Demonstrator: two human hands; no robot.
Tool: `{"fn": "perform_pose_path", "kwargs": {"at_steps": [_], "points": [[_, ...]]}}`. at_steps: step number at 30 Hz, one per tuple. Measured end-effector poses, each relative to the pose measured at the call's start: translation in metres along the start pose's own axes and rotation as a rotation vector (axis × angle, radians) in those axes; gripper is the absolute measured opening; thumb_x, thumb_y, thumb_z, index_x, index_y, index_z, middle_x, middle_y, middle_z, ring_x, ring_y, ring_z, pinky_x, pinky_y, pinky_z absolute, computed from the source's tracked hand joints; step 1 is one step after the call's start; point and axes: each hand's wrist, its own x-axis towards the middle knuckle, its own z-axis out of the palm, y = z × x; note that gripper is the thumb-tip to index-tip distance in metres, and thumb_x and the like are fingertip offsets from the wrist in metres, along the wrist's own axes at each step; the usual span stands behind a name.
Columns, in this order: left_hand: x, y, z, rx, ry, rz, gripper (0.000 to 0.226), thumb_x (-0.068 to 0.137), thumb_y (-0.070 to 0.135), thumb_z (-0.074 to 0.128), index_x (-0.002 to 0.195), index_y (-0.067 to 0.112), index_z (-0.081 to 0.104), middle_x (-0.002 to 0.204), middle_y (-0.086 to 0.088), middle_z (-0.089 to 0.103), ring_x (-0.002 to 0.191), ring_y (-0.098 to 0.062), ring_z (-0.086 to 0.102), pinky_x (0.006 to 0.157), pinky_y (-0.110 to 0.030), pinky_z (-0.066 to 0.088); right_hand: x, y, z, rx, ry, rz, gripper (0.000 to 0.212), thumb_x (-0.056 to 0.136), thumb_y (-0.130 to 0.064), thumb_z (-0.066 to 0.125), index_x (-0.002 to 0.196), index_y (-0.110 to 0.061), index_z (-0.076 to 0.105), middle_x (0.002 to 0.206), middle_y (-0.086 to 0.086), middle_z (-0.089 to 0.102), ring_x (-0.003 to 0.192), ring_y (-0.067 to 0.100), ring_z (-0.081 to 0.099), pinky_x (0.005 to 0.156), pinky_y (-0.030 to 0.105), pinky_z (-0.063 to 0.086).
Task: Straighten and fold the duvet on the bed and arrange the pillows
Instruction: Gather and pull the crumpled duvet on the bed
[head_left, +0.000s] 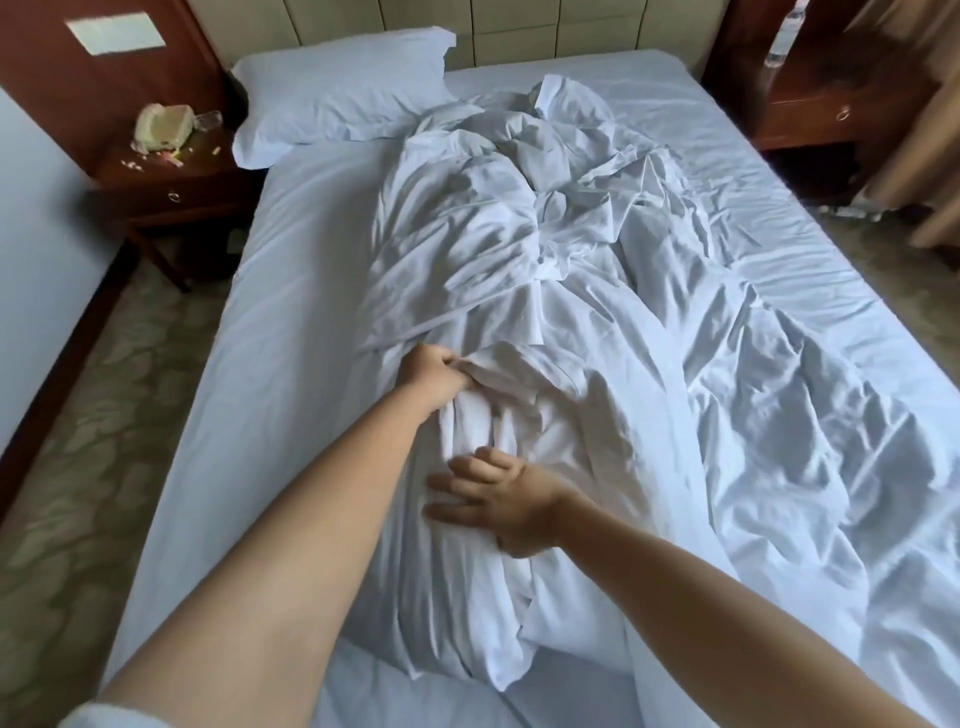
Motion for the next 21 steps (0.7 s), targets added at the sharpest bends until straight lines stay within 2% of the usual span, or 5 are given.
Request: {"fn": "perform_pose_path", "kwargs": {"at_steps": [5,10,15,19,21], "points": [[-0.043,-0.019,-0.015,-0.375,-0.081,-0.021,0.026,0.082,0.002,0.062,0.099,0.021,0.061,0.078,0.005,0.061,0.068,-0.007,0.056,0.065,-0.023,0.046,0.013,-0.032,-0.015,0.018,-0.099,0.090,0.073,0.027,-0.048,0.082,0.098,-0.031,0.074,0.120,-0.002,0.065,0.116,0.025,0.057,0.105,0.042,0.024],[-0.087,-0.087,-0.030,-0.242,0.181,-0.062,0.018,0.077,0.007,0.049,0.075,0.023,0.057,0.080,-0.003,0.067,0.070,-0.027,0.064,0.066,-0.038,0.053,0.024,-0.052,-0.043,0.037,0.064,0.305,0.058,0.021,-0.048,0.087,0.073,-0.025,0.076,0.102,-0.001,0.072,0.108,0.026,0.064,0.096,0.048,0.046],[-0.137,-0.127,-0.017,-0.194,-0.226,-0.133,0.033,0.067,-0.006,0.071,0.087,0.018,0.061,0.086,-0.008,0.065,0.079,-0.024,0.062,0.072,-0.039,0.054,0.025,-0.060,-0.061,0.067,0.257,0.481,0.027,0.044,-0.029,0.070,0.070,-0.023,0.076,0.099,-0.002,0.069,0.114,0.031,0.059,0.109,0.047,0.028],[-0.154,-0.122,0.000,0.170,-0.273,-0.020,0.111,0.055,0.045,0.086,0.145,0.011,0.031,0.146,-0.008,0.039,0.135,-0.022,0.038,0.111,-0.036,0.034,0.030,-0.079,-0.076,0.141,0.349,0.613,0.034,0.049,-0.025,0.053,0.074,-0.022,0.077,0.095,-0.006,0.069,0.110,0.030,0.058,0.105,0.042,0.013],[-0.166,-0.118,0.011,0.274,-0.178,0.009,0.121,0.066,0.055,0.076,0.152,0.011,0.004,0.156,-0.010,0.014,0.146,-0.024,0.013,0.118,-0.034,0.015,0.034,-0.088,-0.089,0.214,0.341,0.659,0.036,0.062,-0.022,0.053,0.089,-0.021,0.076,0.108,-0.008,0.066,0.121,0.027,0.047,0.108,0.041,0.005]]}}
